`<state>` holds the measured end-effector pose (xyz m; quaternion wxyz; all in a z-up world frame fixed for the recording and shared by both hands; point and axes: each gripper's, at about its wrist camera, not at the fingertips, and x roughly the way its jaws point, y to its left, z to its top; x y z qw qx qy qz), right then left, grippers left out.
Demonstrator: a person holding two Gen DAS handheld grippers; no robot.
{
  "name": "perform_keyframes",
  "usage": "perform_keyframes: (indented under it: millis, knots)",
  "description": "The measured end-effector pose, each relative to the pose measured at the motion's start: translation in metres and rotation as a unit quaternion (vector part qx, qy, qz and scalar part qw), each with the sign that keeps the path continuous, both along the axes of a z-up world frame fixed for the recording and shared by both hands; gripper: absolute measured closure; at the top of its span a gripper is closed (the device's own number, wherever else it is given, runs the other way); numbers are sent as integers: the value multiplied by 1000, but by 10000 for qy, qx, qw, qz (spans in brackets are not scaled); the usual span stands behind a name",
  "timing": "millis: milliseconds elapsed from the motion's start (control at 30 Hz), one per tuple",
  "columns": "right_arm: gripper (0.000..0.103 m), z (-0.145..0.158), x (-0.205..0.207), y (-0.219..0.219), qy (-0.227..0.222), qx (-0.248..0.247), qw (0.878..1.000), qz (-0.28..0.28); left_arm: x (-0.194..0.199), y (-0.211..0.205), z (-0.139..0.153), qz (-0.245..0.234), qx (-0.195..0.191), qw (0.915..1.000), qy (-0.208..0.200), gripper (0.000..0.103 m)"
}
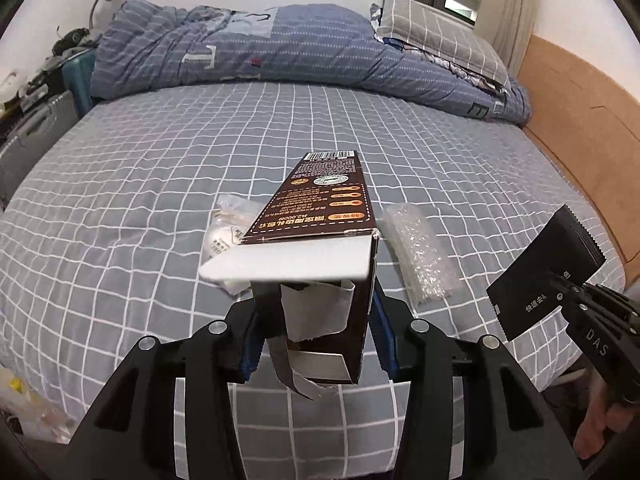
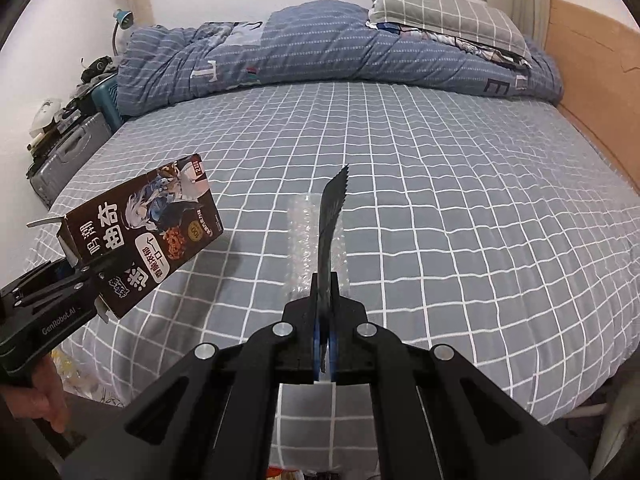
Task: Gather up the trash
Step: 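Carry the brown snack box and black wrapper with both tools over the bin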
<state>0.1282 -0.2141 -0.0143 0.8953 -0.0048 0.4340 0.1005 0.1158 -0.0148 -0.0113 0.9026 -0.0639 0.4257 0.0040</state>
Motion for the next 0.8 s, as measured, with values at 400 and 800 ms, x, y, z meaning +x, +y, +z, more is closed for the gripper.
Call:
perform_keyframes:
  millis: [400, 800]
  knots:
    - [101, 20, -46, 8, -73, -38, 9999, 88, -52, -7, 22, 11, -42, 10000, -70, 60]
    - [101, 35, -94, 12, -147, -29, 9998, 154, -103, -11, 40, 49, -64, 9999, -130, 61]
